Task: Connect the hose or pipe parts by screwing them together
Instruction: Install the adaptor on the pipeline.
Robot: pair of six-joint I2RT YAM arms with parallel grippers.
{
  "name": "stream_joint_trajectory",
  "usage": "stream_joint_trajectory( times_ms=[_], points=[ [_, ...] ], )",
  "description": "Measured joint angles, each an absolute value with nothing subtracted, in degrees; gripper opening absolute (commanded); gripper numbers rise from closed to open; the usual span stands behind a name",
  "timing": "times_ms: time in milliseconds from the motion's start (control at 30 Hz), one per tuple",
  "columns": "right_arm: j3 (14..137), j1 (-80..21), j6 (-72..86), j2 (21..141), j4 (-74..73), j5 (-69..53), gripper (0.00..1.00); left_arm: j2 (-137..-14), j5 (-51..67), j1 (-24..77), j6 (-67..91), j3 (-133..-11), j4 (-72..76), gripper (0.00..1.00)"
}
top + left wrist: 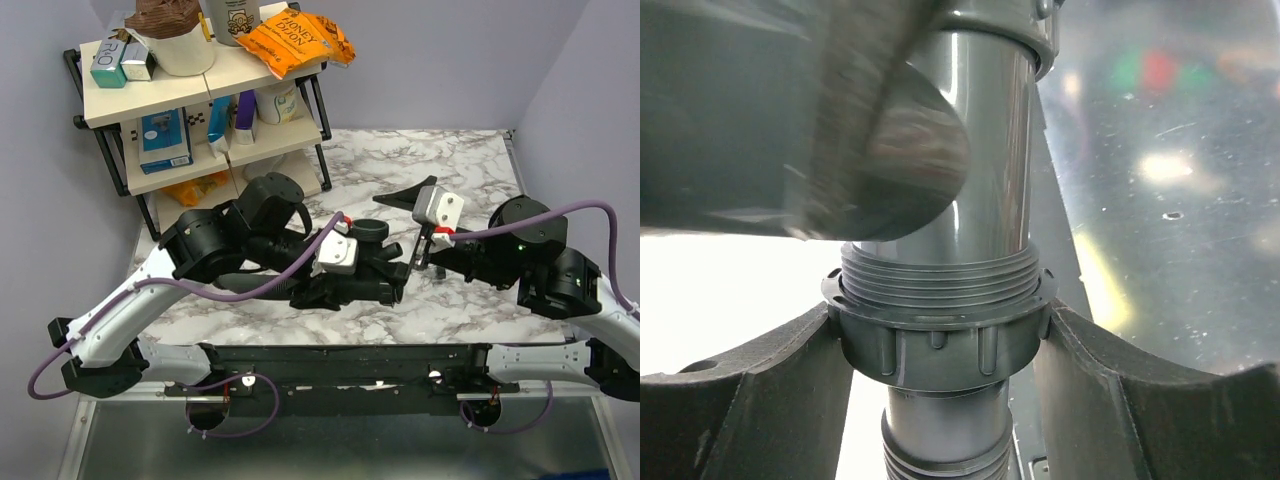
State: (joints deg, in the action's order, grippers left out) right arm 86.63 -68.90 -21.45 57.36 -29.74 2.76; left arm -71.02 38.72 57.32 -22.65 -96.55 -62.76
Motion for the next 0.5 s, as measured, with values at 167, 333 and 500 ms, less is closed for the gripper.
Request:
stream_joint_trajectory(
  times_ms=[167, 333, 500],
  points=[
    [84.9, -68.2, -19.0, 56.2, -29.0, 3.6, 1.0, -70.1, 36.9, 58.7, -23.7, -96.5, -63.2, 0.0],
    [84.2, -66.3, -18.0, 56.2, -28.9, 4.1, 0.99, -69.3, 37.3, 60.6, -25.2, -96.6, -64.9, 0.0],
    [83.4, -63.5, -17.8, 57.4, -30.3, 4.3, 0.95, -67.8, 39.2, 62.5, -27.0, -98.3, -66.2, 0.0]
  ],
)
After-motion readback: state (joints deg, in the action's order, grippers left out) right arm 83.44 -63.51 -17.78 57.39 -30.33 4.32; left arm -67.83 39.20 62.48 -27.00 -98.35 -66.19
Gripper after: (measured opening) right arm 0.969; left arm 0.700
